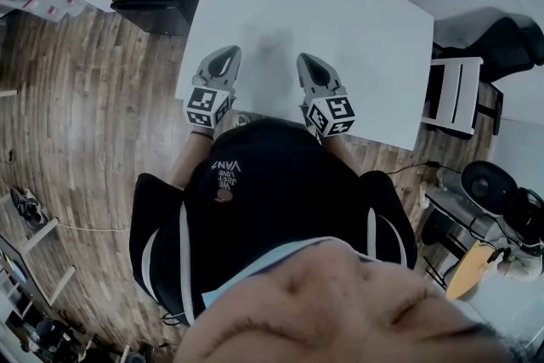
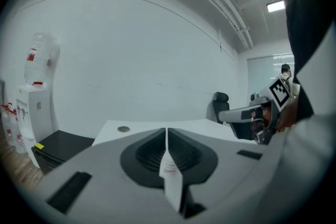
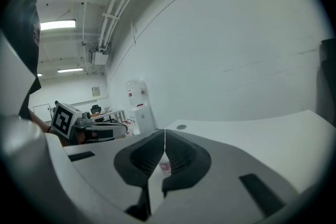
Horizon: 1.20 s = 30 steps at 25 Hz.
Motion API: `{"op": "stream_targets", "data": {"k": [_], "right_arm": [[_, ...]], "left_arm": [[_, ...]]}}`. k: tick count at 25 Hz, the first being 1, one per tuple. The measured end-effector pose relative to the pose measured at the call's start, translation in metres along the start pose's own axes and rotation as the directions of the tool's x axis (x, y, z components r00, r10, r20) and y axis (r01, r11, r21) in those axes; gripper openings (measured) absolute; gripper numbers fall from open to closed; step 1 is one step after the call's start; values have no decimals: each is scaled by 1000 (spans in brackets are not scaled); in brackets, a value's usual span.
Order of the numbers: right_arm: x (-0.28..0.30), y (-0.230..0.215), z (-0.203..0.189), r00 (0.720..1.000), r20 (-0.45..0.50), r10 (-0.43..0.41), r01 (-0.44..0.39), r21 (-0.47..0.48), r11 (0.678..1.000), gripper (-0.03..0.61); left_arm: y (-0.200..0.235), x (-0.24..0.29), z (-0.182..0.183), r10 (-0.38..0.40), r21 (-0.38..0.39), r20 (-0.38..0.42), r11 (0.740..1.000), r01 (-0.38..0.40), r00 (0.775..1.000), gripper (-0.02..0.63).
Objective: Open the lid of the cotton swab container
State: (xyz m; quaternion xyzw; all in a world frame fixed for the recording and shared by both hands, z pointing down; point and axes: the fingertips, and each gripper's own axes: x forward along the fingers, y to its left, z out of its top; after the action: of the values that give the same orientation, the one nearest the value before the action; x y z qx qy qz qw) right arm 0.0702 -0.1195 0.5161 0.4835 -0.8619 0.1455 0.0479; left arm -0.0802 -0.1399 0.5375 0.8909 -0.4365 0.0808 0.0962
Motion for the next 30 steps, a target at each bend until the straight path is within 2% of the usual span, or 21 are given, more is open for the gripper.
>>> {"op": "stream_targets", "data": {"k": [13, 17, 30], "right_arm": [[1, -16, -4, 1000, -26, -2, 2, -2, 1000, 14], [-2, -19, -7, 999, -30, -12, 12, 3, 1000, 14], [-3, -30, -17, 998, -54, -28, 29, 18, 999, 14]], "left_arm": [[-2, 32, -15, -28, 0, -40, 1000, 28, 999, 20], [-3, 40, -29, -41, -14, -79, 999, 40, 996, 20], [-10, 64, -68, -87, 5, -190, 996, 89, 978, 21]]}}
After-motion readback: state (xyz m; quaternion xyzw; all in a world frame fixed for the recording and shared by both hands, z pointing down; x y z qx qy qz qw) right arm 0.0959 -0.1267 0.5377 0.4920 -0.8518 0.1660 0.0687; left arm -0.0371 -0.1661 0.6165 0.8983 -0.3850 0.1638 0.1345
